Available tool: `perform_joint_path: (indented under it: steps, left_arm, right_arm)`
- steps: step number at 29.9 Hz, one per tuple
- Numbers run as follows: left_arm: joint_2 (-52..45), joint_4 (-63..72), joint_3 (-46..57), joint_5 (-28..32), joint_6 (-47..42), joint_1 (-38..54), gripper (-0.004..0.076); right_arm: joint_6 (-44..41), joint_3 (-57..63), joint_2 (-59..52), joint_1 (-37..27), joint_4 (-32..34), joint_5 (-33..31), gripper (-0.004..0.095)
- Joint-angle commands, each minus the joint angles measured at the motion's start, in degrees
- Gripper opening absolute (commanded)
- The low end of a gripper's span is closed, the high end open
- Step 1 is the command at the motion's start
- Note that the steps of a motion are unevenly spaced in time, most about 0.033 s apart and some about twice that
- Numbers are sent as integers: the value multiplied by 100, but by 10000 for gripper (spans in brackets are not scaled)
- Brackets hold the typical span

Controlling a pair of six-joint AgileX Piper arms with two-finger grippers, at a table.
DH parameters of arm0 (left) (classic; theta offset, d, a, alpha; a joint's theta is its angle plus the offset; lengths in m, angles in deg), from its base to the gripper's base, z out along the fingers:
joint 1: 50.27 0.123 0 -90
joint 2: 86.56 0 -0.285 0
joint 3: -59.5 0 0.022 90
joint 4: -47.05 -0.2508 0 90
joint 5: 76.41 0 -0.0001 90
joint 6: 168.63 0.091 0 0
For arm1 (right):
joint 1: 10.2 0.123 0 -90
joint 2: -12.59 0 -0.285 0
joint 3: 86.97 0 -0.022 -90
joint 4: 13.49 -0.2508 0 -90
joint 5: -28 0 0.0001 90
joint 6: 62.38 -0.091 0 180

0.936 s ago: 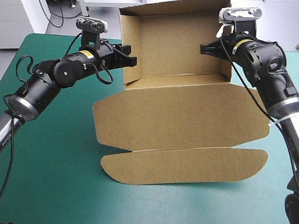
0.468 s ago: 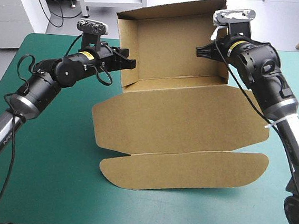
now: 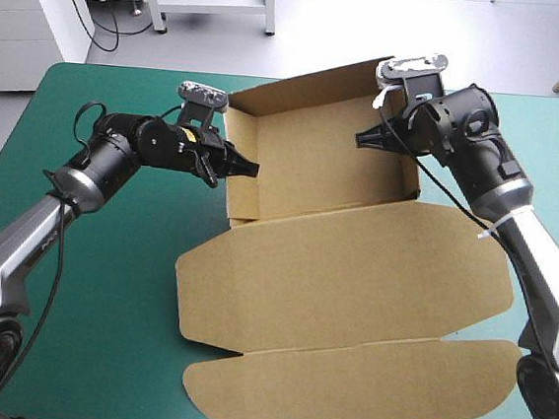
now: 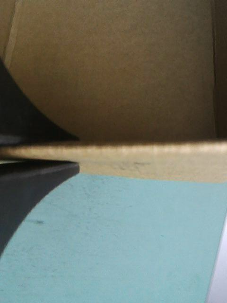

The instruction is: Fold the box

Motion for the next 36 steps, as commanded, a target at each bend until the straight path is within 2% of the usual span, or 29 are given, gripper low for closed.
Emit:
perform_joint_path:
  steps: [1, 6, 9, 13, 21, 28, 36]
  left_arm:
    - [-40, 247, -219, -348, 230, -231, -9]
    - [59, 246, -219, -464, 226, -222, -9]
    - [59, 248, -219, -563, 212, -152, -9]
    - [59, 220, -219, -773, 151, -9, -9]
    - [169, 38, -219, -871, 76, 106, -9]
    - [494, -14, -219, -1025, 67, 106, -9]
    - [605, -14, -219, -917, 67, 106, -9]
  right_arm:
    - [186, -185, -128, 209, -981, 342, -19]
    - [354, -185, 103, 209, -1015, -133, -19]
    - [429, -185, 223, 133, -1248, -275, -19]
    - [655, -185, 370, -72, -1782, -327, -19]
    - [790, -185, 814, -130, -1827, -475, -19]
    - [883, -185, 1215, -130, -2029, -359, -19]
    - [984, -185, 1514, -183, -2245, -434, -19]
